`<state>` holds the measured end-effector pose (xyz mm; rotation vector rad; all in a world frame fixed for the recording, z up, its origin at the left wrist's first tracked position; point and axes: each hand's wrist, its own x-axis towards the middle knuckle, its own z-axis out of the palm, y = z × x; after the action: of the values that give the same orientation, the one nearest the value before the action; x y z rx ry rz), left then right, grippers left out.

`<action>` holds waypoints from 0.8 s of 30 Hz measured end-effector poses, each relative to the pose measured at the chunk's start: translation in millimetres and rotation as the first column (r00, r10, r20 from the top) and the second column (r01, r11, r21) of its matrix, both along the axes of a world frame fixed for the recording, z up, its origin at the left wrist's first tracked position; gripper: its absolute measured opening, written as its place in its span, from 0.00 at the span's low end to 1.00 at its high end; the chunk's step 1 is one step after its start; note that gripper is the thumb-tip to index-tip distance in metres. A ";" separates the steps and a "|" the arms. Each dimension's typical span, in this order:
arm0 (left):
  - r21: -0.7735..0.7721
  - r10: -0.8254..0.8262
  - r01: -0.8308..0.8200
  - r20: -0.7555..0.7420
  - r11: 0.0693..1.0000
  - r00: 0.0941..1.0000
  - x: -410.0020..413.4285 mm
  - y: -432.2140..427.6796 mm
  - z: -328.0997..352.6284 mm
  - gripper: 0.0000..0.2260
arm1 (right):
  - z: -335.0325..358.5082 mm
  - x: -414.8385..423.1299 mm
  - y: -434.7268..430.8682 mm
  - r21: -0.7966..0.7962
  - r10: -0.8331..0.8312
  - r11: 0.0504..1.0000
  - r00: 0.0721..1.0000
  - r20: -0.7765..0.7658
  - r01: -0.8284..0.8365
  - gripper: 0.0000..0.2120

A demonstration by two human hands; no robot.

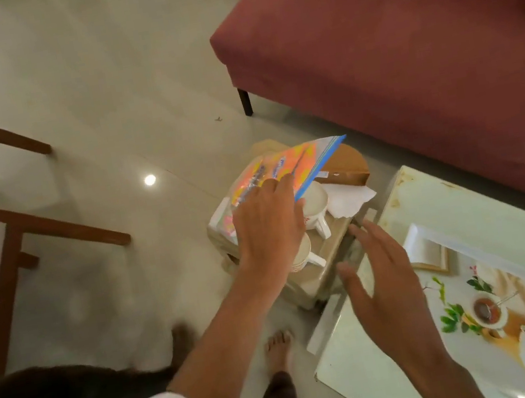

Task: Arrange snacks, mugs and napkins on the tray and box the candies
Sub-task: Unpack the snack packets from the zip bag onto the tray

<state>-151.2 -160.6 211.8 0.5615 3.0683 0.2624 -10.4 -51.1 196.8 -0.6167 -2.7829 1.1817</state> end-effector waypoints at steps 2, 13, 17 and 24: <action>-0.047 0.007 -0.009 -0.032 0.999 0.999 -17.0 -3.7 -3.4 0.08 | -3.3 -19.2 -10.3 0.040 0.050 0.998 0.999 0.021 -0.050 0.27; 0.589 0.104 -0.331 0.386 0.737 0.917 -80.4 -22.9 55.9 0.06 | 16.8 -46.2 -16.5 -0.194 -0.135 0.972 0.991 0.016 0.135 0.23; 0.785 -0.157 -0.282 0.430 0.552 0.889 -48.3 -17.3 127.0 0.04 | 55.9 -22.9 -7.8 -0.414 -0.312 0.873 0.948 -0.065 0.259 0.18; 0.732 -0.317 -0.353 0.605 0.583 0.731 88.3 57.4 120.7 0.08 | 105.5 57.8 30.0 -0.796 -0.520 0.545 0.851 -0.075 0.263 0.14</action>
<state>-63.0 -103.2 332.5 0.2845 2.0259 1.5576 47.4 -21.0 302.3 -0.9399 -1.6243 2.0928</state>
